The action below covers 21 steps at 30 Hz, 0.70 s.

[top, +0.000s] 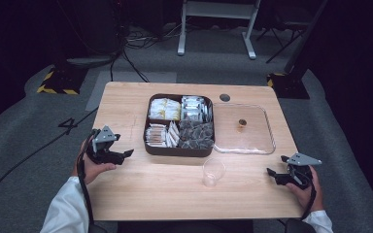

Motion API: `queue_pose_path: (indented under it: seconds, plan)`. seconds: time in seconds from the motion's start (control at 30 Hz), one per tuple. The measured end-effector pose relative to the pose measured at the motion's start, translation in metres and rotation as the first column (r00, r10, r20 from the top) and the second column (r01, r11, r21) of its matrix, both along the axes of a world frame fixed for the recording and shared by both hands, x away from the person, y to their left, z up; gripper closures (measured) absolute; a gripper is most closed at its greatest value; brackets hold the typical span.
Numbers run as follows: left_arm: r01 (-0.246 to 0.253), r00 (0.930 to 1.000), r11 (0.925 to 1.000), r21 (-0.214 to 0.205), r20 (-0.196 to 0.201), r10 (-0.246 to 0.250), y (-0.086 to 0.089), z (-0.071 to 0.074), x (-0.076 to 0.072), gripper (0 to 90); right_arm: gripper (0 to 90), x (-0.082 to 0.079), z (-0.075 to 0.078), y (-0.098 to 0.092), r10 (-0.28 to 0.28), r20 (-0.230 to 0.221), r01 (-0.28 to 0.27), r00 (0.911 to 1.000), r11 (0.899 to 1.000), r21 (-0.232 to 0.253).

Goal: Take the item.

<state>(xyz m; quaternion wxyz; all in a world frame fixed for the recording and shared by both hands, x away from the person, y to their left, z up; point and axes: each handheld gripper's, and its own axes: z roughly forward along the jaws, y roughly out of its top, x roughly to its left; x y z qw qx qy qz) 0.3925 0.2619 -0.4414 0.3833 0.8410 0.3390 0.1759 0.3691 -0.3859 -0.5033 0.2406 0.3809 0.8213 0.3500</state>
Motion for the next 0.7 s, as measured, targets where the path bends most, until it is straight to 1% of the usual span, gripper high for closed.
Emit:
queue_pose_path:
  seconds: [0.07,0.1,0.13,0.23,0.27,0.3,0.4,0.43,0.47,0.5,0.57,0.6,0.63,0.7]
  plan:
    - [0.005,0.9999,1.0000,0.000,0.016,-0.005,-0.001,0.004,0.003,22.7,17.5,0.000,0.000,0.000,0.000,0.000,0.000,1.0000,1.000,0.000]
    - [0.005,0.9999,0.9999,-0.012,0.016,-0.005,-0.002,0.005,0.005,23.2,17.5,0.000,0.000,0.000,0.000,0.000,0.000,1.0000,1.000,0.000]
    - [0.004,0.9997,1.0000,-0.007,0.026,-0.003,-0.004,0.009,0.008,23.2,17.5,0.000,0.000,0.000,0.000,0.000,0.000,1.0000,1.000,0.000]
    - [0.013,0.9994,0.9999,-0.006,0.031,-0.012,-0.007,0.012,0.011,23.2,17.5,0.000,0.000,0.000,0.000,0.001,0.000,1.0000,1.000,0.000]
    - [0.016,0.9993,0.9999,0.001,0.033,-0.016,-0.008,0.013,0.012,23.2,17.5,0.000,0.000,0.000,0.000,0.001,0.000,1.0000,1.000,-0.001]
    - [0.016,0.9988,0.9999,0.002,0.045,-0.016,-0.010,0.015,0.015,23.2,17.5,0.000,0.000,0.000,0.000,0.000,0.000,1.0000,1.000,0.000]
    - [0.024,0.9990,0.9997,0.001,0.037,-0.024,-0.012,0.018,0.019,23.3,17.5,0.000,0.000,0.000,0.000,0.000,0.000,1.0000,1.000,0.000]
    - [0.028,0.9987,0.9996,0.008,0.042,-0.028,-0.014,0.021,0.023,23.3,17.5,0.000,0.000,0.000,0.000,0.001,0.000,1.0000,1.000,-0.001]
    - [0.028,0.9987,0.9996,0.008,0.042,-0.028,-0.014,0.021,0.023,23.3,17.5,0.000,0.000,0.000,0.000,0.001,0.000,1.0000,1.000,-0.001]
    - [0.024,0.9979,0.9997,0.006,0.060,-0.024,-0.017,0.023,0.026,23.3,17.5,0.000,0.000,0.000,0.000,0.001,0.000,1.0000,1.000,-0.001]
    - [0.024,0.9975,0.9997,0.006,0.066,-0.024,-0.020,0.027,0.032,23.3,17.5,0.000,0.000,0.000,0.001,0.001,-0.001,1.0000,1.000,-0.001]
    - [0.024,0.9975,0.9997,0.006,0.066,-0.024,-0.020,0.027,0.032,23.2,17.5,0.000,0.000,0.000,0.001,0.001,-0.001,1.0000,1.000,-0.001]
    - [0.035,0.9971,0.9994,0.004,0.067,-0.035,-0.023,0.030,0.037,23.2,17.5,0.000,0.000,0.000,0.000,0.001,0.000,1.0000,1.000,0.000]
    - [0.050,0.9966,0.9987,0.004,0.065,-0.050,-0.028,0.034,0.042,23.2,17.5,0.000,0.000,0.000,0.000,0.000,0.000,1.0000,1.000,0.000]
